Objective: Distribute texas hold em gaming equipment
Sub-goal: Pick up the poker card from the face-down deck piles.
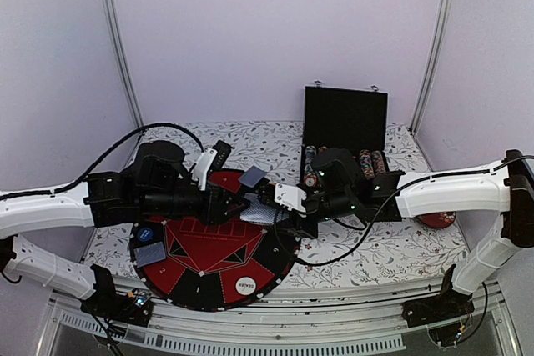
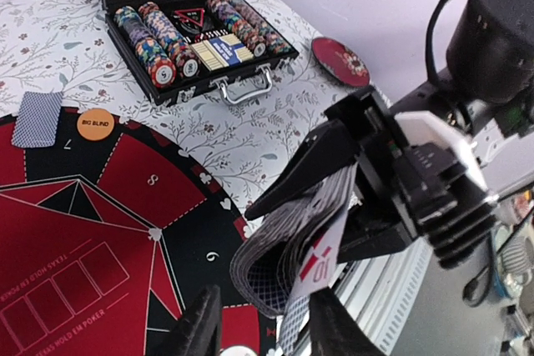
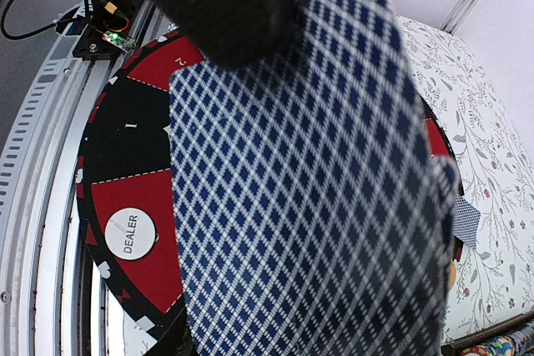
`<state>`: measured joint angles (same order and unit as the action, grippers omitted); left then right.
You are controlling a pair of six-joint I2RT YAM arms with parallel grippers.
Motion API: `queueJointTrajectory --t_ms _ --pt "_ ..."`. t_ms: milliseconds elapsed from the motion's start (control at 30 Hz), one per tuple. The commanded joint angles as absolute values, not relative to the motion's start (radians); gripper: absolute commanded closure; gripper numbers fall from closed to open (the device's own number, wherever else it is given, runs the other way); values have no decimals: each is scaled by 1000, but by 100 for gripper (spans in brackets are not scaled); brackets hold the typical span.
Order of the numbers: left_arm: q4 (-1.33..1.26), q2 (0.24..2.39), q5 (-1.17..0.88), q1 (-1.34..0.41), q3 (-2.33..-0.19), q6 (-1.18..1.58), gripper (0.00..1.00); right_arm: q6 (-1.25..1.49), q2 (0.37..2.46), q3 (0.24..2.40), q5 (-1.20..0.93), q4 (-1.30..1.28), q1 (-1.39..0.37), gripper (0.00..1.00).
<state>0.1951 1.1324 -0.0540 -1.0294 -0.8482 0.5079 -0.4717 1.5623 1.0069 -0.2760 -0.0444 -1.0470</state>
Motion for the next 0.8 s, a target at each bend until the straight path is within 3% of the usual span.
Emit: queueJointTrajectory --t_ms 0,67,133,467,767 --pt "179 1171 -93 -1030 -864 486 67 -476 1562 1032 -293 -30 -1052 58" --pt "180 1176 -93 -1029 -869 482 80 -476 1561 1031 -291 -31 -1051 58" --pt "179 1169 -97 -1030 -871 481 100 -476 1560 1029 -288 -34 -1050 58" --pt "118 1015 -22 -1031 -793 545 100 -437 1580 1014 -265 -20 -999 62" --pt "66 932 178 -965 -796 691 100 -377 1611 1017 -192 -49 -945 62"
